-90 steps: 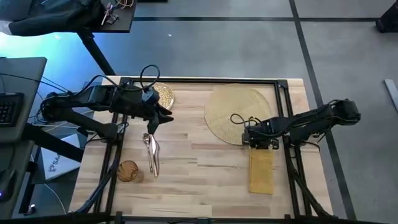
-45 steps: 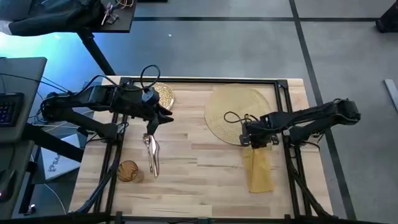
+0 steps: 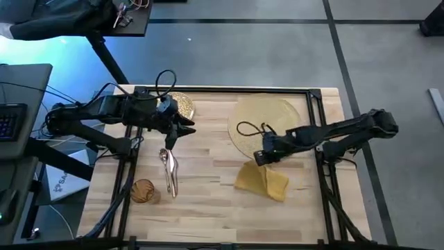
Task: Set table place
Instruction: Fold the yellow table napkin on the table
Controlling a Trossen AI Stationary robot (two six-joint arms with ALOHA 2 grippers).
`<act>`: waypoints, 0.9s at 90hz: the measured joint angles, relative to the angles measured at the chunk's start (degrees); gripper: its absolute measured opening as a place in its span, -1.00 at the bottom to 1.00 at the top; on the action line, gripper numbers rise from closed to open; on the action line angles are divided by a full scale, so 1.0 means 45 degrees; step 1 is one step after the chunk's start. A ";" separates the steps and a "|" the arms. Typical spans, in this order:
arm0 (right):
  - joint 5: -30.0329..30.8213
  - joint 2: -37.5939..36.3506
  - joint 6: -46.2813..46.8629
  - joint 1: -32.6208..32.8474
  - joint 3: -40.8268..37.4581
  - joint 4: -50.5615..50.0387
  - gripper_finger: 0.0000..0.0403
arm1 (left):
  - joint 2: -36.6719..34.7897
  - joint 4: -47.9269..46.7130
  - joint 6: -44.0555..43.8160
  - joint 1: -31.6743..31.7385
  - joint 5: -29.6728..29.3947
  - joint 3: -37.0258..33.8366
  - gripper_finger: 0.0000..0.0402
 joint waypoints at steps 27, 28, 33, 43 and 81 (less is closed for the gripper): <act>-0.0601 0.1611 -0.0886 -0.0134 -0.0364 0.1638 -0.87 | 0.0000 -0.0025 -0.0092 0.0000 0.0005 0.0000 -0.30; -0.0611 0.1621 -0.0892 -0.0131 -0.0364 0.1703 -0.85 | 0.0000 -0.0023 -0.0092 0.0000 0.0005 0.0000 -0.30; -0.0710 0.1633 -0.0981 -0.0135 -0.0364 0.1890 -0.77 | 0.0000 -0.0032 -0.0131 0.0000 0.0010 0.0000 -0.30; -0.1045 0.1579 -0.1094 -0.0135 -0.0364 0.1967 -0.58 | 0.0000 -0.0032 -0.0219 0.0000 0.0000 0.0000 -0.30; -0.1747 0.1609 -0.1549 0.0156 -0.0364 0.2283 -0.54 | 0.0000 -0.0032 -0.0220 0.0000 -0.0068 0.0000 -0.30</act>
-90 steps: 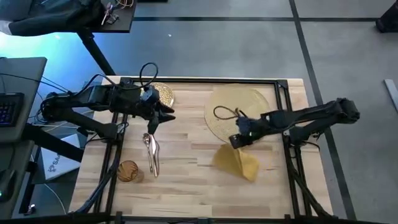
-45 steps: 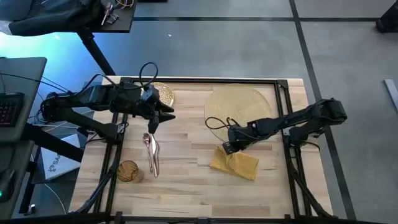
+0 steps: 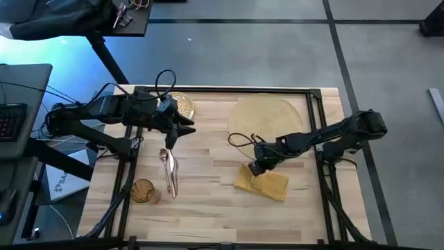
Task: Set table place
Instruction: Fold the yellow table napkin on the table
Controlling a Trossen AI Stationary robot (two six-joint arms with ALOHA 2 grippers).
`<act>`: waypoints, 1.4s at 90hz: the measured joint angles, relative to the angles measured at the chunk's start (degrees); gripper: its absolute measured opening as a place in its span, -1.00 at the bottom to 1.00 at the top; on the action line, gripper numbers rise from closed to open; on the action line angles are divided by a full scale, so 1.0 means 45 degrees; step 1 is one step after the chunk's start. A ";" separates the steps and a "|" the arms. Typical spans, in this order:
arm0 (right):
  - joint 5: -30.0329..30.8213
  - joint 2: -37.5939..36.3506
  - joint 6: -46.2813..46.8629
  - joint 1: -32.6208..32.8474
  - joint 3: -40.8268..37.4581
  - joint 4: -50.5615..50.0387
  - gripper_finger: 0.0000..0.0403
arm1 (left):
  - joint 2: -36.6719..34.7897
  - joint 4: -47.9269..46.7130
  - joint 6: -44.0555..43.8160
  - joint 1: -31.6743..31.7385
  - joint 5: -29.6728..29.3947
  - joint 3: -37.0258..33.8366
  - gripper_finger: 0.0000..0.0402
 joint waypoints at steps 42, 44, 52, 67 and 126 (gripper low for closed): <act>-0.0454 0.0005 -0.1334 0.0000 0.0029 0.0287 -0.97 | 0.0000 -0.0005 0.0041 0.0000 0.0000 0.0000 -0.30; -0.0542 0.0005 -0.1293 0.0000 0.0029 0.0287 -0.98 | 0.0000 -0.0005 0.0041 0.0000 0.0000 0.0000 -0.30; -0.0573 0.0005 -0.1180 0.0000 0.0029 0.0271 -0.89 | 0.0000 -0.0005 0.0041 0.0000 0.0000 0.0005 -0.30; -0.0478 0.0005 -0.1467 0.0000 0.0029 0.0283 -0.61 | 0.0000 -0.0005 0.0041 0.0000 -0.0002 0.0005 -0.30; 0.0390 0.0532 -0.2026 -0.0006 0.0039 0.0947 -0.99 | 0.0000 -0.0005 0.0103 0.0000 -0.0044 0.0015 -0.30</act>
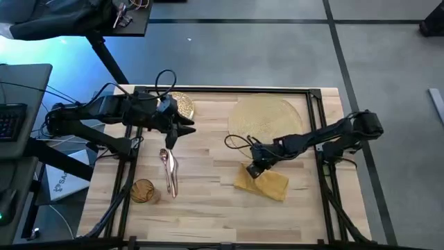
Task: Set table place
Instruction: Fold the yellow table napkin on the table
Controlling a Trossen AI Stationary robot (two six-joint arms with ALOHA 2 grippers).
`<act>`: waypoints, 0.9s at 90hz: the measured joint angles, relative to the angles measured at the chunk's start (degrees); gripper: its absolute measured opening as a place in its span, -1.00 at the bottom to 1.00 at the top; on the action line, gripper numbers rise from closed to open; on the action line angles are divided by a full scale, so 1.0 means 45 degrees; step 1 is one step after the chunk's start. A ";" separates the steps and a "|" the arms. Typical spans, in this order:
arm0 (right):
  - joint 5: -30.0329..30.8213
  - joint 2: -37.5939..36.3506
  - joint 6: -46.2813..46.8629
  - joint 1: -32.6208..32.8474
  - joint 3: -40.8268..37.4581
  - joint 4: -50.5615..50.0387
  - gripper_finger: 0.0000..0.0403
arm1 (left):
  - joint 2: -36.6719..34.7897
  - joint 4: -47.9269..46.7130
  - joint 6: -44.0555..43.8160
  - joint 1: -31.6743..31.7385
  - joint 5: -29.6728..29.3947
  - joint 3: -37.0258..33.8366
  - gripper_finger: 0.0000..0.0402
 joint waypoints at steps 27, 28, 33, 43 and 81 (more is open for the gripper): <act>-0.2786 -0.1913 -0.0075 -0.0657 0.1666 -0.1153 -1.00 | 0.0000 0.0018 0.0339 -0.0001 -0.0028 0.0000 -0.30; -0.2792 -0.1947 -0.0103 -0.0685 0.1838 -0.1190 -1.00 | 0.0000 0.0020 0.0341 -0.0001 -0.0044 0.0000 -0.30; -0.2813 -0.1989 -0.0223 -0.0792 0.2875 -0.1301 -1.00 | 0.0000 0.0018 0.0352 -0.0005 -0.0208 0.0000 -0.30; -0.1264 -0.1799 -0.1709 -0.0704 0.5343 -0.1515 -1.00 | 0.0000 0.0034 0.0378 0.0000 -0.0504 0.0000 -0.30; 0.2424 0.1238 -0.4803 0.0134 0.6923 -0.4837 -1.00 | 0.0000 0.0059 0.0467 -0.0005 -0.0567 0.0000 -0.30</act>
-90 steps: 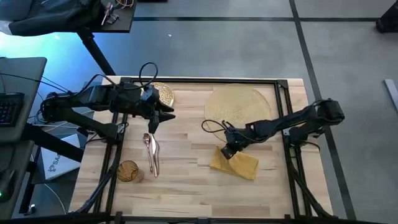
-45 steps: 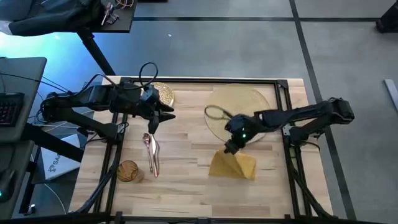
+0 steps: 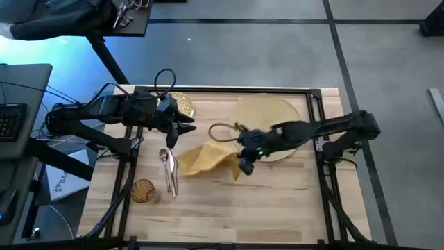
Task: Set table place
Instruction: Fold the yellow table napkin on the table
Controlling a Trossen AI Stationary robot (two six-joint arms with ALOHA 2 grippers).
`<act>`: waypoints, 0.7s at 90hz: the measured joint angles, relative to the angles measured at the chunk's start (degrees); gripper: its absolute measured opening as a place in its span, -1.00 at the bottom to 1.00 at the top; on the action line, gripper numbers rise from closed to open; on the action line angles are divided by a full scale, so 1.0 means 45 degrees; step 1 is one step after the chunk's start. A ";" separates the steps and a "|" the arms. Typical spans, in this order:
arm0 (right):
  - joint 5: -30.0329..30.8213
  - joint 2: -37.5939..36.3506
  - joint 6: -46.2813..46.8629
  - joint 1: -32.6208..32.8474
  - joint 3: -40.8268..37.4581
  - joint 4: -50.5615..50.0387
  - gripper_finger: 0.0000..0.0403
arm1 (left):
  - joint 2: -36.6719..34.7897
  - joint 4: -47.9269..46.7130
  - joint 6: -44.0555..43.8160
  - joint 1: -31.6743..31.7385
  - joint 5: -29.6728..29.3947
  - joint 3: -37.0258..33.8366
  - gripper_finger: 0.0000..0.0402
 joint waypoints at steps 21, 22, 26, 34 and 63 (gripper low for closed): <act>-0.0436 0.1848 -0.0967 -0.0341 -0.0555 0.0059 -1.00 | 0.0005 -0.0044 -0.0044 0.0000 0.0048 0.0000 -0.30; -0.0493 0.1911 -0.0995 -0.0341 -0.0555 0.0055 -1.00 | 0.0005 -0.0041 -0.0050 0.0000 0.0048 0.0000 -0.30; -0.0634 0.2124 -0.1073 -0.0346 -0.0550 0.0029 -1.00 | 0.0005 -0.0040 -0.0105 0.0000 0.0048 0.0000 -0.30; -0.1045 0.2403 -0.1274 -0.0346 -0.0555 -0.0335 -1.00 | 0.0005 -0.0052 -0.0103 0.0000 0.0048 0.0000 -0.30; -0.1650 0.2388 -0.3223 -0.0099 -0.0545 -0.2618 -0.86 | 0.0005 -0.0066 0.0164 0.0000 0.0048 0.0000 -0.30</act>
